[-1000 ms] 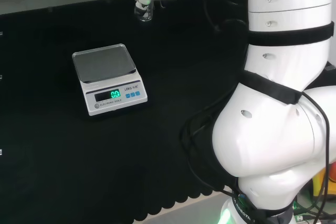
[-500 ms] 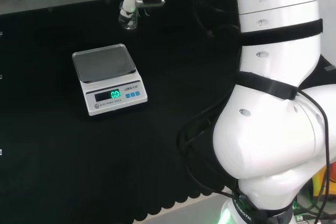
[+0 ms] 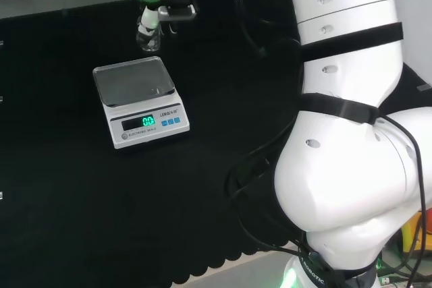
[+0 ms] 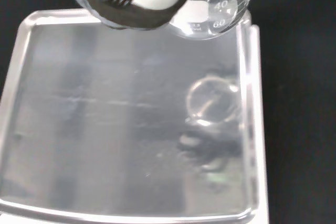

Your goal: Put the beaker on the electronic balance.

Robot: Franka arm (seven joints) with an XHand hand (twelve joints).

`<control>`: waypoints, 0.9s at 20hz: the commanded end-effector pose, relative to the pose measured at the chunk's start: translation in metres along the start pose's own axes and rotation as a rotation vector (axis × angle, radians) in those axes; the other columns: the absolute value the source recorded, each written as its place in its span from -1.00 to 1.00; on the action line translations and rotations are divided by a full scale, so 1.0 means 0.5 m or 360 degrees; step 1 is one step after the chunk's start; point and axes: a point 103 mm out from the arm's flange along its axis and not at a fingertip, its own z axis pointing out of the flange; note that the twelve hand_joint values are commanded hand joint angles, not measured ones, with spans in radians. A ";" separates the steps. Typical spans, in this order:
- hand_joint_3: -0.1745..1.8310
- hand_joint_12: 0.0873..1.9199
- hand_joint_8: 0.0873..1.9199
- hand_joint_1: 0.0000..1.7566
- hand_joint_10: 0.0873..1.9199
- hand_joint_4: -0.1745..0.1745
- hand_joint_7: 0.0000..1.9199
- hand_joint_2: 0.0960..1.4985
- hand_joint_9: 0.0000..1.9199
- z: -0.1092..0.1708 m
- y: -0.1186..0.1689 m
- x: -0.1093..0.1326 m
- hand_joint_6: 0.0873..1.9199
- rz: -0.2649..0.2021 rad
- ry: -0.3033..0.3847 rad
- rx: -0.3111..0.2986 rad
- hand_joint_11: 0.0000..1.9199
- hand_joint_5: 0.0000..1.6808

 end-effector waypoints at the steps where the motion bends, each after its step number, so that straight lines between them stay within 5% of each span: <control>1: -0.86 -0.42 -0.24 0.20 -0.63 -1.00 0.06 0.43 0.43 0.030 0.003 0.034 -0.19 -0.0048 0.0021 0.0040 0.50 -0.04; 18: -0.86 -0.41 -0.24 0.19 -0.65 -1.00 0.06 0.43 0.44 0.113 0.007 0.081 -0.19 -0.0130 0.0042 0.0133 0.50 -0.05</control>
